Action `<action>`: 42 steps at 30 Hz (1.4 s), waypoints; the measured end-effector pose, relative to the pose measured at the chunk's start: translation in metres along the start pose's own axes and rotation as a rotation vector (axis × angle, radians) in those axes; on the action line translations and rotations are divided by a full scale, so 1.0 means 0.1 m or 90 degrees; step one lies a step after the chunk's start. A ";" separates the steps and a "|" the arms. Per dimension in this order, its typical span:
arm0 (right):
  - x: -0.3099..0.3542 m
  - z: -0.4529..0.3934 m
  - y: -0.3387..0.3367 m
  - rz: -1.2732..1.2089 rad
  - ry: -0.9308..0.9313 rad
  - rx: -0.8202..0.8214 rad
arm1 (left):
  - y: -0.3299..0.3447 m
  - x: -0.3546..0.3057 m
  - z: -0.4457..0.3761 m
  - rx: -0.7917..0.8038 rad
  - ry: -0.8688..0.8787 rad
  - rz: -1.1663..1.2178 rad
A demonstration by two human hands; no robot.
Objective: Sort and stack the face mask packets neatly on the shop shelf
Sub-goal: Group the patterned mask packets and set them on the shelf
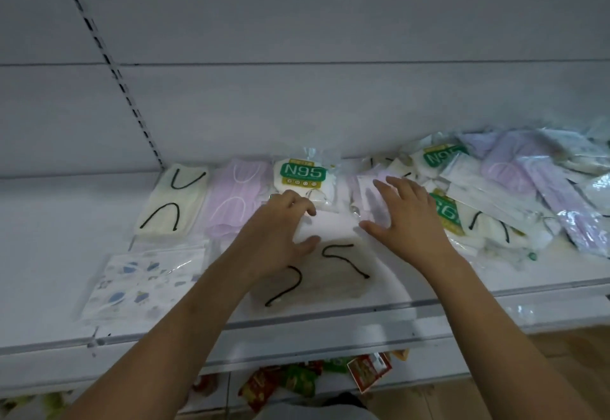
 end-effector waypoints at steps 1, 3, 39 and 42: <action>-0.10 -0.02 -0.02 0.013 0.029 -0.010 | 0.03 0.03 -0.12 -0.045 0.007 -0.027; -0.31 -0.01 -0.06 -0.002 0.097 -0.048 | 0.11 0.12 -0.34 -0.031 -0.025 -0.088; 0.15 -0.70 -0.53 -0.414 -0.102 0.225 | -0.77 0.03 -0.73 0.054 -0.149 0.377; 0.33 -0.81 -0.20 -0.598 0.020 0.187 | -0.83 0.36 -0.67 -0.224 -0.246 0.149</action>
Point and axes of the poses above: each hand's wrist, its own z-axis away from the middle knuckle, its own y-axis out of the palm, x = y × z, the point moved 2 cm from there along -z, towards the middle knuckle, and after that the axes turned 8 degrees about y, right-handed, at the moved point
